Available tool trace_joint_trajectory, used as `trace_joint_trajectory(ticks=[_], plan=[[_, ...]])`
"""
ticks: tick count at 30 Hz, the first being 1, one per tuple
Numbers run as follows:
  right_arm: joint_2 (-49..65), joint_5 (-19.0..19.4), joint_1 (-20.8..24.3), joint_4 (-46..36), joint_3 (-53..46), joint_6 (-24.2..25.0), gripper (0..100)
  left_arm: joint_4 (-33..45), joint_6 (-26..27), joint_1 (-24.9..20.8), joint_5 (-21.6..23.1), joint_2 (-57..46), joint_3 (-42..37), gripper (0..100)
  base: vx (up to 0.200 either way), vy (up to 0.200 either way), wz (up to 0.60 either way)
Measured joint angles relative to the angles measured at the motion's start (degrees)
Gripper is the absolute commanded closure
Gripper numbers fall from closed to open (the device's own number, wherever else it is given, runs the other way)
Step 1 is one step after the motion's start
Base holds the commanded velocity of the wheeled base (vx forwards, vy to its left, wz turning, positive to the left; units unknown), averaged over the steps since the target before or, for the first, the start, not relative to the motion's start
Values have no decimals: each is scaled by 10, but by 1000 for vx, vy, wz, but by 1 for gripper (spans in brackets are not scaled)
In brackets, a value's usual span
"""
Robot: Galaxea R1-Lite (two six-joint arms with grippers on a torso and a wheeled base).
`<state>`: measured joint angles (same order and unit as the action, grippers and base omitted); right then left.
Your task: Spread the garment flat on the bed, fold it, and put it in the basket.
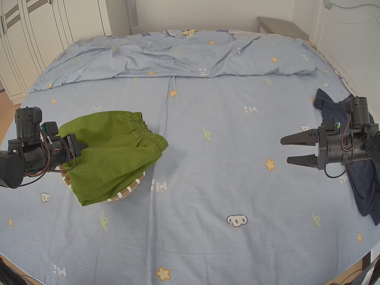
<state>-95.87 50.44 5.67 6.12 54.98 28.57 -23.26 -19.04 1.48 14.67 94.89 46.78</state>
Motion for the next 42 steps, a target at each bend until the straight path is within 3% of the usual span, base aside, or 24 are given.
trace_joint_trajectory(ticks=[10,11,20,32,42], plan=[[1,0,-1,0,0,0,0,15,1,12,-30,71,22,100,0,0,0],[1,0,-1,0,0,0,0,16,1,12,-31,74,23,0,0,0,0],[1,0,-1,0,0,-1,0,66,4,7,-39,80,29,0,0,0,0],[11,-1,-4,0,-3,-9,0,321,37,5,-71,-44,91,0,0,0,0],[172,-1,-12,-1,-79,-50,0,396,53,7,-107,-192,110,0,0,0,0]])
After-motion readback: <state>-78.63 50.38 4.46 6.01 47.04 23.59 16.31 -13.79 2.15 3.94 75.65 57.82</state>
